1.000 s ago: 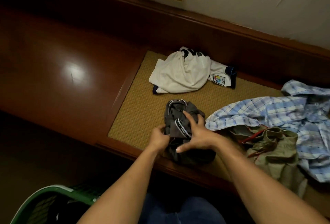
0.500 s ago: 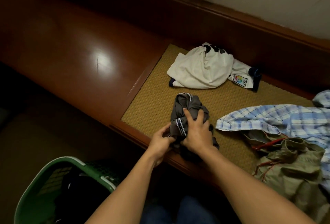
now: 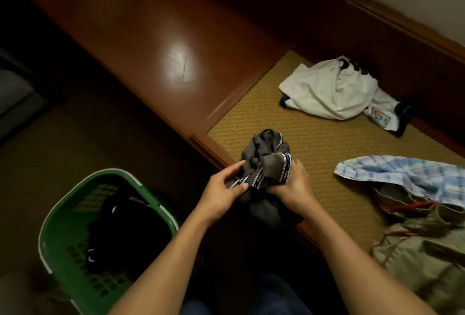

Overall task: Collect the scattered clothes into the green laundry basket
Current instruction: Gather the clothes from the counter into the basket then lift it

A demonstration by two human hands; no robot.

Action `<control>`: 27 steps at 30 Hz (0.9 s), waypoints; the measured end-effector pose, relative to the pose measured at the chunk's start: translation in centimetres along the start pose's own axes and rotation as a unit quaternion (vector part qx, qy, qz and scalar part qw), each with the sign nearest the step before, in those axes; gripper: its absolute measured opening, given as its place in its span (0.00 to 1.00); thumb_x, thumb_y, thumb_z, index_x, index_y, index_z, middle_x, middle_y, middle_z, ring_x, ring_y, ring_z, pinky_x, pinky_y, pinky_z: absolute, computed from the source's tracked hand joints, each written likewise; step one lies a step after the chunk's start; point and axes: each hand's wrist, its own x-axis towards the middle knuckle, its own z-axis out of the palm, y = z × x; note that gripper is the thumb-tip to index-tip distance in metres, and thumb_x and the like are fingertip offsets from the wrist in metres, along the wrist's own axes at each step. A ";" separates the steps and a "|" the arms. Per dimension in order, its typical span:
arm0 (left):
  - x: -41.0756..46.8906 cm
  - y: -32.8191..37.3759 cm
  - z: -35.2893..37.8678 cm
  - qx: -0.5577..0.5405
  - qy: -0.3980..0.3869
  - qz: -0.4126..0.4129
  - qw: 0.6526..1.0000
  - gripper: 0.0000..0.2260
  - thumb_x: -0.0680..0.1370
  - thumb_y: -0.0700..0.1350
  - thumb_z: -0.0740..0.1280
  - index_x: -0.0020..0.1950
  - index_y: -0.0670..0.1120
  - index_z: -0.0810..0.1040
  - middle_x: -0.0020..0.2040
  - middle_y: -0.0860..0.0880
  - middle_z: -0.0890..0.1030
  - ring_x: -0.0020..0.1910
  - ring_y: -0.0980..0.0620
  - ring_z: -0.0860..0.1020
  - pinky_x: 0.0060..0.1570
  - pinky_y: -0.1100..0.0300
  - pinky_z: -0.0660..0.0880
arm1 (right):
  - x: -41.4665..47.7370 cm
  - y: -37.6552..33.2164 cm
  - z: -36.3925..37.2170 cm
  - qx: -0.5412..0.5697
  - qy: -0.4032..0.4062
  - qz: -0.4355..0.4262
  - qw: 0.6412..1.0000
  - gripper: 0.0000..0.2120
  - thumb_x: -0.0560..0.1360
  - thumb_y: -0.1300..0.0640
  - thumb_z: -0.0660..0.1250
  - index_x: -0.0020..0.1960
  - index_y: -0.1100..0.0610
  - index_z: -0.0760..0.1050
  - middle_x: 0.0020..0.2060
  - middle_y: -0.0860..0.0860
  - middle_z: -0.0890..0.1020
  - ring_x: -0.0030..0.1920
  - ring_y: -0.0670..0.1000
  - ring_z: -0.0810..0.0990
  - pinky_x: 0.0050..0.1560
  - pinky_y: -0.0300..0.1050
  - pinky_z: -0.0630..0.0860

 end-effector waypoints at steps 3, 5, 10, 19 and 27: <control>-2.6 -4.1 -5.9 0.074 0.056 0.011 0.996 0.25 0.75 0.40 0.75 0.69 0.57 0.77 0.64 0.55 0.81 0.60 0.68 0.78 0.63 0.68 0.72 | -2.0 -2.5 4.9 0.042 -0.010 -0.030 0.999 0.32 0.54 0.44 0.78 0.57 0.37 0.74 0.53 0.48 0.82 0.56 0.51 0.81 0.57 0.52 0.78; -5.0 -6.6 -9.8 0.059 0.083 -0.022 0.995 0.24 0.76 0.40 0.74 0.70 0.55 0.76 0.64 0.53 0.80 0.55 0.67 0.79 0.60 0.70 0.73 | -3.4 -4.9 8.2 0.043 -0.014 -0.066 0.997 0.35 0.55 0.46 0.80 0.59 0.33 0.70 0.55 0.47 0.81 0.59 0.52 0.80 0.60 0.55 0.77; -12.8 -14.6 -20.5 0.280 0.164 -0.051 0.945 0.26 0.78 0.52 0.72 0.75 0.53 0.72 0.70 0.52 0.73 0.68 0.52 0.72 0.69 0.54 0.69 | -6.1 -11.2 16.3 0.030 -0.071 -0.107 0.991 0.34 0.56 0.52 0.85 0.50 0.25 0.71 0.51 0.44 0.82 0.53 0.46 0.82 0.57 0.52 0.79; -23.7 -29.1 -33.0 0.628 -0.038 -0.138 0.765 0.38 0.77 0.68 0.63 0.82 0.61 0.49 0.83 0.46 0.48 0.81 0.39 0.43 0.73 0.31 0.34 | -8.6 -16.5 28.6 -0.096 -0.169 -0.205 0.959 0.39 0.57 0.39 0.81 0.65 0.42 0.72 0.58 0.48 0.78 0.59 0.50 0.78 0.59 0.56 0.79; -23.9 -35.1 -35.1 0.724 -0.166 -0.136 0.655 0.31 0.80 0.70 0.49 0.80 0.58 0.59 0.82 0.47 0.57 0.81 0.39 0.44 0.71 0.29 0.31 | -11.1 -16.8 35.5 -0.196 -0.218 -0.258 0.921 0.43 0.61 0.51 0.84 0.72 0.49 0.70 0.63 0.53 0.71 0.60 0.50 0.72 0.57 0.42 0.68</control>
